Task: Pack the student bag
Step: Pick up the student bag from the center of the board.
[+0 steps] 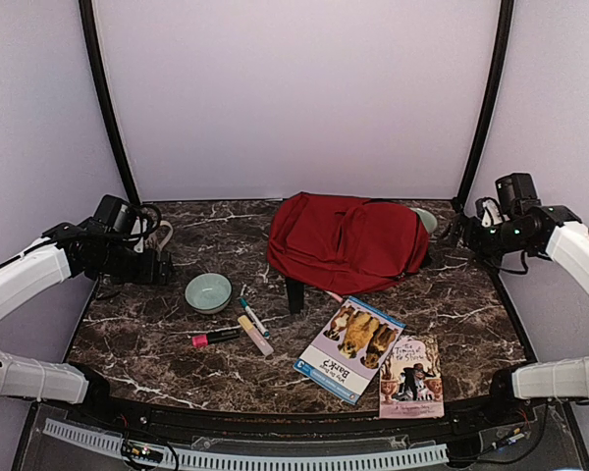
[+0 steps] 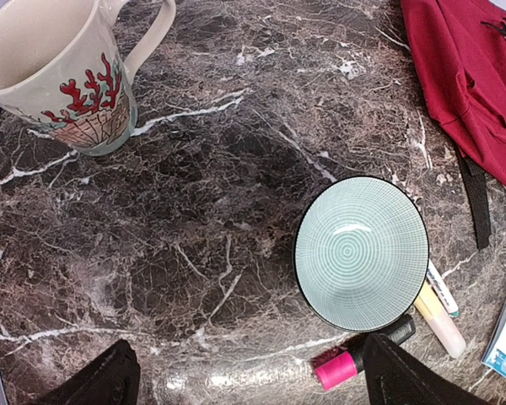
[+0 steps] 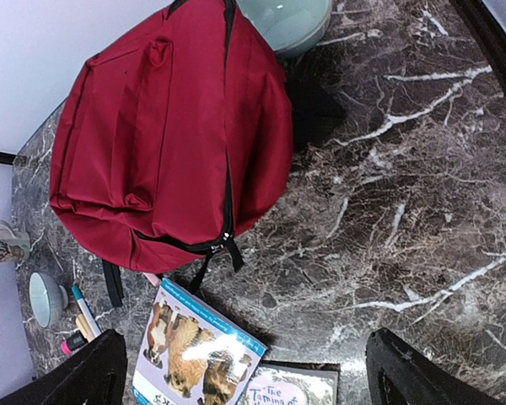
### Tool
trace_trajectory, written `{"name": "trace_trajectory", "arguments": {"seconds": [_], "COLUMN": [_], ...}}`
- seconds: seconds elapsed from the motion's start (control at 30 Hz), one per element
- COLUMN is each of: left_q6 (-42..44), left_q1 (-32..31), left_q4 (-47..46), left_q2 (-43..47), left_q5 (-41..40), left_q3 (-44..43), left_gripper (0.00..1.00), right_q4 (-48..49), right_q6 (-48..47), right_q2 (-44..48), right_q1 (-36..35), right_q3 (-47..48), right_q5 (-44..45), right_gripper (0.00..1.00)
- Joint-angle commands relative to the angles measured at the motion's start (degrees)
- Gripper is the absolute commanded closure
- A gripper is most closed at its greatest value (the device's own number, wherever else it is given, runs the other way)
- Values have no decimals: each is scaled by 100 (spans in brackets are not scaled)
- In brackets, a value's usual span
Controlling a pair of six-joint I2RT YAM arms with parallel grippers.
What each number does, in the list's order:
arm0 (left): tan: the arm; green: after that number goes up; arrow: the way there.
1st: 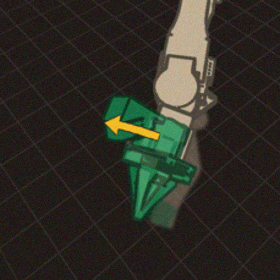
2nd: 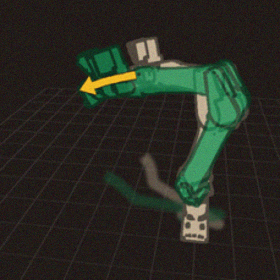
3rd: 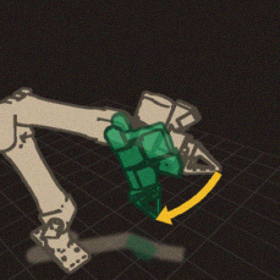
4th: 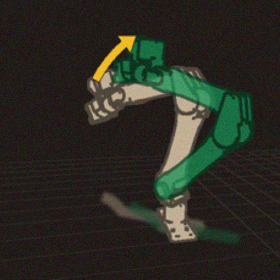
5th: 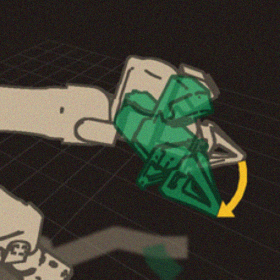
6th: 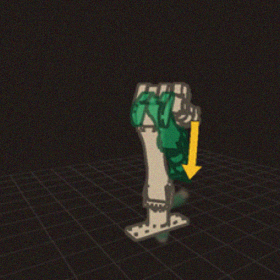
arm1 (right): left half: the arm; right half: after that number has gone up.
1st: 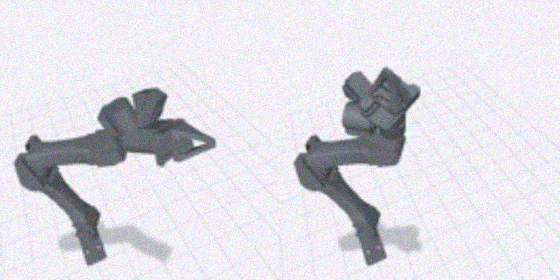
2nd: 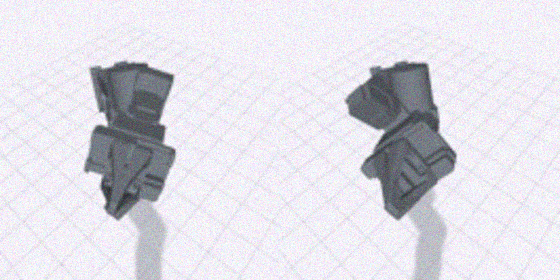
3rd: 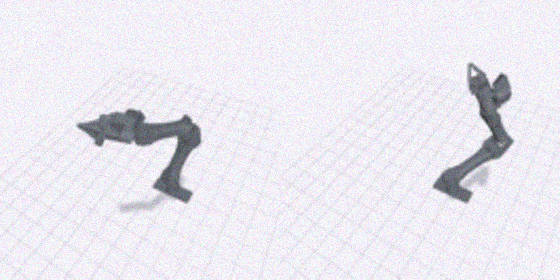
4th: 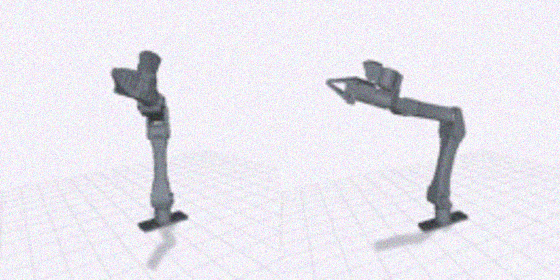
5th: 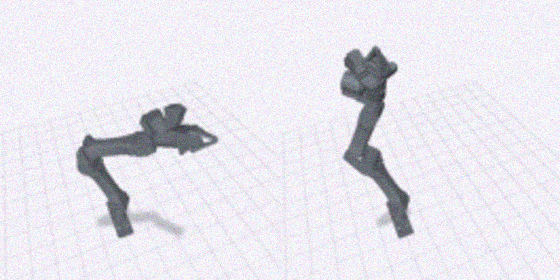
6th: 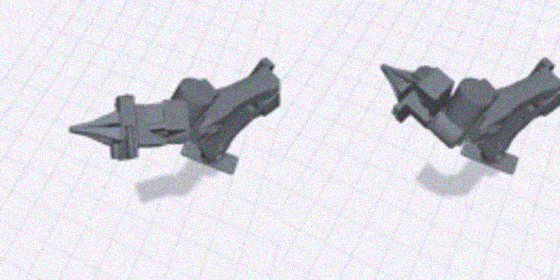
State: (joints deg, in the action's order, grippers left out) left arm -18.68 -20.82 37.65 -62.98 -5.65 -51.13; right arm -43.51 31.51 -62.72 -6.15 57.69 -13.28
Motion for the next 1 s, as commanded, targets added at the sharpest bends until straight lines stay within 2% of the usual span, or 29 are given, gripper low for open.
{"name": "trace_trajectory", "arguments": {"seconds": [0.0,0.2,0.5,0.67,0.8,0.97], "left_q6": [9,32,-291,-591,-1144,-1653], "left_q1": [-36,-62,-145,-397,-545,-911], "left_q4": [106,171,437,530,811,501], "left_q2": [39,-2,-264,-860,-1554,-2235], "left_q5": [-54,296,720,735,615,729], "left_q3": [108,-66,-1122,-1838,-2564,-3047], "left_gripper": [5,9,11,14,21,22], "right_q4": [-474,-492,100,466,691,875], "right_q6": [-127,-19,176,463,718,796], "right_q2": [-76,-285,-717,-1136,-1410,-1653], "right_q1": [-13,-115,-243,-336,-414,-510], "right_q3": [100,76,105,204,279,366], "right_q5": [292,164,-42,-157,-181,-217], "right_gripper": [0,0,0,4,8,8]}}
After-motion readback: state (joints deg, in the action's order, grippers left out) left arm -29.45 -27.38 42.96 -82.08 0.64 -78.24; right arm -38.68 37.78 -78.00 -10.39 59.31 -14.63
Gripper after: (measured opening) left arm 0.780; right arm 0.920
